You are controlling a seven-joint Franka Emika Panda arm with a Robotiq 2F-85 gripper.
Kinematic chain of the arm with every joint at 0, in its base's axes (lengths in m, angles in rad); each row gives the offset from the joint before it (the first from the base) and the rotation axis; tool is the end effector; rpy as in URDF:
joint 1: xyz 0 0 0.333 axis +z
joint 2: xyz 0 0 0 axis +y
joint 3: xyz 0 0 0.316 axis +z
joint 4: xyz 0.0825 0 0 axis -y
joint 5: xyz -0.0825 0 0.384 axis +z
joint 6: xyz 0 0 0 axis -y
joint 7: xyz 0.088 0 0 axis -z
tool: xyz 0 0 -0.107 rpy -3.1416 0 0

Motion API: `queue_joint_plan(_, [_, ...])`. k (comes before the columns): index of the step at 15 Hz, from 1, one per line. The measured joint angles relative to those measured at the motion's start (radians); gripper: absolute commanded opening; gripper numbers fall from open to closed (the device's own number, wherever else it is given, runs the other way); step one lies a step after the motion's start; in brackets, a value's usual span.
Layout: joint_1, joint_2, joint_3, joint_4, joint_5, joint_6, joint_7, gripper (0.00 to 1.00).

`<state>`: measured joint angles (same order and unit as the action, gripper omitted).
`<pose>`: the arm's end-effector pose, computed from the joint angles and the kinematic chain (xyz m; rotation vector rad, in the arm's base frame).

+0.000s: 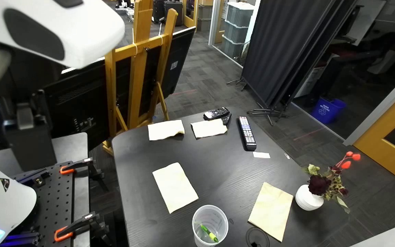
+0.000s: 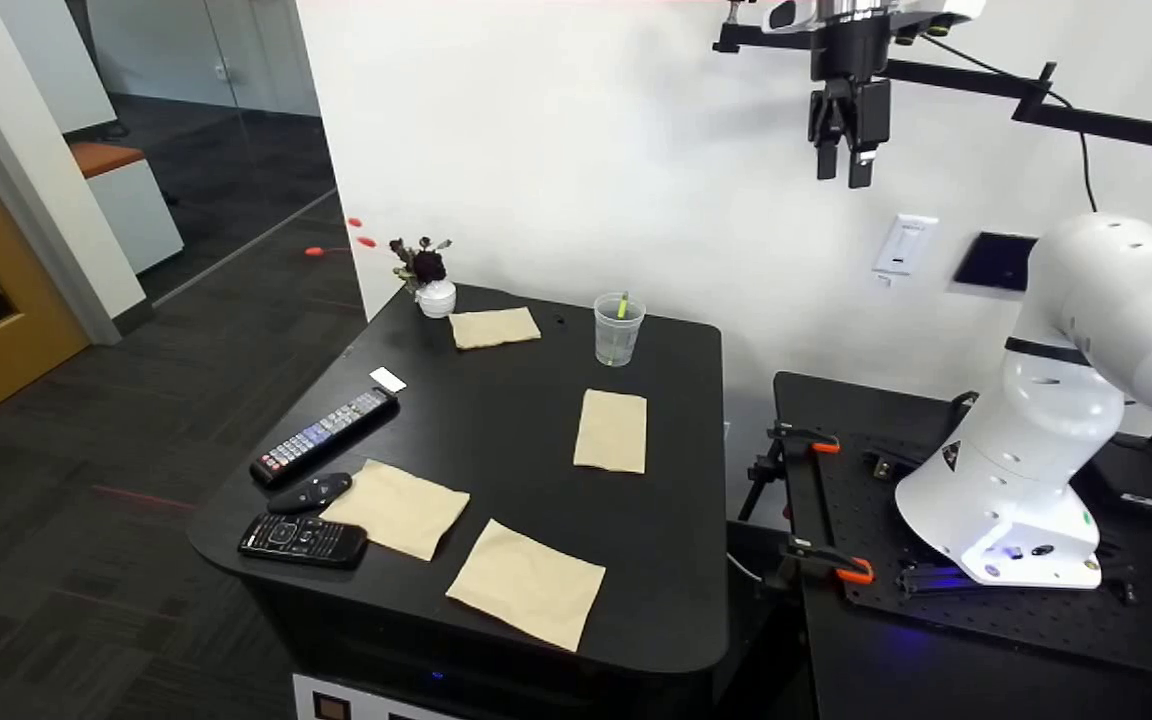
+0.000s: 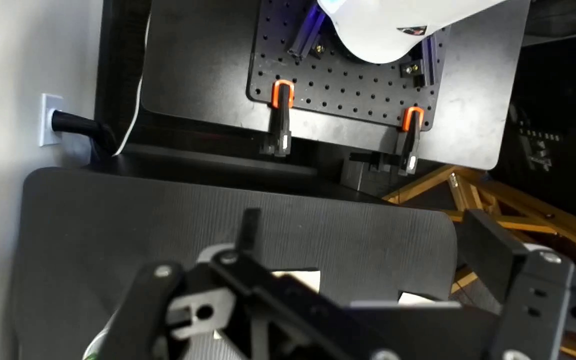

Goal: Take the pen out of the clear cup and put it on the table

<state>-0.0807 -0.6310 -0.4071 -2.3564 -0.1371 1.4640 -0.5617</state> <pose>0.2849 -0.1906 0.5119 -2.8867 -0.2717 0.3184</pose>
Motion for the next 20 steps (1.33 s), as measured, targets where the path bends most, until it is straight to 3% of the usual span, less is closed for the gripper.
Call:
queue_joint_plan(9, [-0.032, 0.162, 0.158, -0.106, 0.008, 0.509, 0.475, 1.00])
queue_joint_plan(16, [-0.133, 0.307, 0.238, -0.161, -0.031, 0.872, 0.826, 1.00])
queue_joint_plan(20, [-0.204, 0.377, 0.279, -0.187, -0.131, 1.032, 1.078, 1.00])
